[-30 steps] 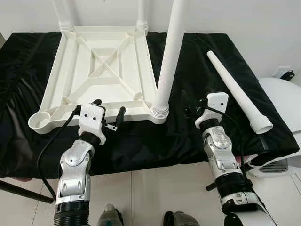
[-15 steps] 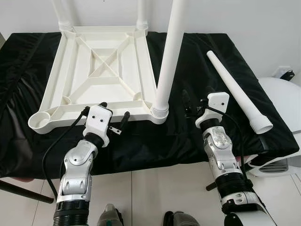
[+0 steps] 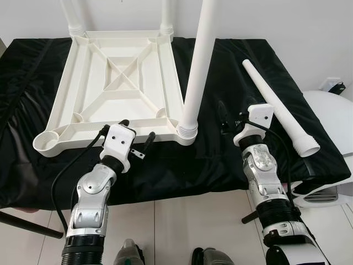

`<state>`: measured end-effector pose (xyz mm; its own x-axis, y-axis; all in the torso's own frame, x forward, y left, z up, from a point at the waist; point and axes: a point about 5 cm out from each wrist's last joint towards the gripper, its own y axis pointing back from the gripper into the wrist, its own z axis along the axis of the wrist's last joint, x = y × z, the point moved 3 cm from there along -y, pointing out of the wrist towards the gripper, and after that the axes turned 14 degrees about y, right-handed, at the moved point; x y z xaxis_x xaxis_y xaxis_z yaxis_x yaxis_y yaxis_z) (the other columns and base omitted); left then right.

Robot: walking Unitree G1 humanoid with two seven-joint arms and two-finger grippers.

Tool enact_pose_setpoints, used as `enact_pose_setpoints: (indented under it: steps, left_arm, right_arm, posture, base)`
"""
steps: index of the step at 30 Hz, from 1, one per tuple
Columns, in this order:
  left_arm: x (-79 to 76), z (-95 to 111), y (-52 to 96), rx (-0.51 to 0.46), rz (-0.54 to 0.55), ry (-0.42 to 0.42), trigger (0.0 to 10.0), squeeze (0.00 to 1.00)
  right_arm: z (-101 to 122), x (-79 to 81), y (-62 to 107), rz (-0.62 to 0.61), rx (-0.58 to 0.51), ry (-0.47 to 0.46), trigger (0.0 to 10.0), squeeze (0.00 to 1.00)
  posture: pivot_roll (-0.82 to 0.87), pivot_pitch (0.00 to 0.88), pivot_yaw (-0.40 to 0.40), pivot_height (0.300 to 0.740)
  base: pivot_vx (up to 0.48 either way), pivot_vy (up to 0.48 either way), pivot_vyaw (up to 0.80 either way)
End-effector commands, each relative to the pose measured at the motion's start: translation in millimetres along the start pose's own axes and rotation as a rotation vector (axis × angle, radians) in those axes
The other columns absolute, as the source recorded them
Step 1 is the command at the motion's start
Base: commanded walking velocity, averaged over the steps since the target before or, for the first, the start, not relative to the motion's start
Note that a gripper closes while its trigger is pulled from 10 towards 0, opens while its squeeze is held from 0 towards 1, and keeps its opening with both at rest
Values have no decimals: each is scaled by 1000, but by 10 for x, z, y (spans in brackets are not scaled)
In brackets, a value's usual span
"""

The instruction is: Building children table

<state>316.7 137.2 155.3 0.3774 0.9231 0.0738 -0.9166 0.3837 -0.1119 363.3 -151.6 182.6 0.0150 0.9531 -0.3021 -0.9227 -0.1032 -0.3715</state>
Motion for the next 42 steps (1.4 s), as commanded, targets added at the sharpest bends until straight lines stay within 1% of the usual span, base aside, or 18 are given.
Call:
enact_pose_setpoints:
  steps: [1, 28, 36, 42]
  left_arm:
    - [54, -56, 19, 9, 65, -5, 10000, 0]
    - [29, -30, 29, 1, 37, -23, 10000, 0]
    - [13, -37, 18, 8, 11, -47, 10000, 0]
    - [-33, -24, 0, 11, -33, -74, 10000, 0]
  right_arm:
    - [19, -5, -10, -4, -6, -6, 10000, 0]
    - [32, -1, -22, -1, -10, -6, 10000, 0]
    - [26, -5, -28, 0, -8, -4, 10000, 0]
    - [33, -5, -30, 5, -9, 0, 10000, 0]
  posture:
    - [90, 92, -48, 740]
    - [93, 106, -54, 740]
    - [91, 106, -57, 740]
    - [90, 110, -59, 740]
  base:
    - [0, 0, 0]
    - [0, 0, 0]
    - [0, 0, 0]
    - [0, 0, 0]
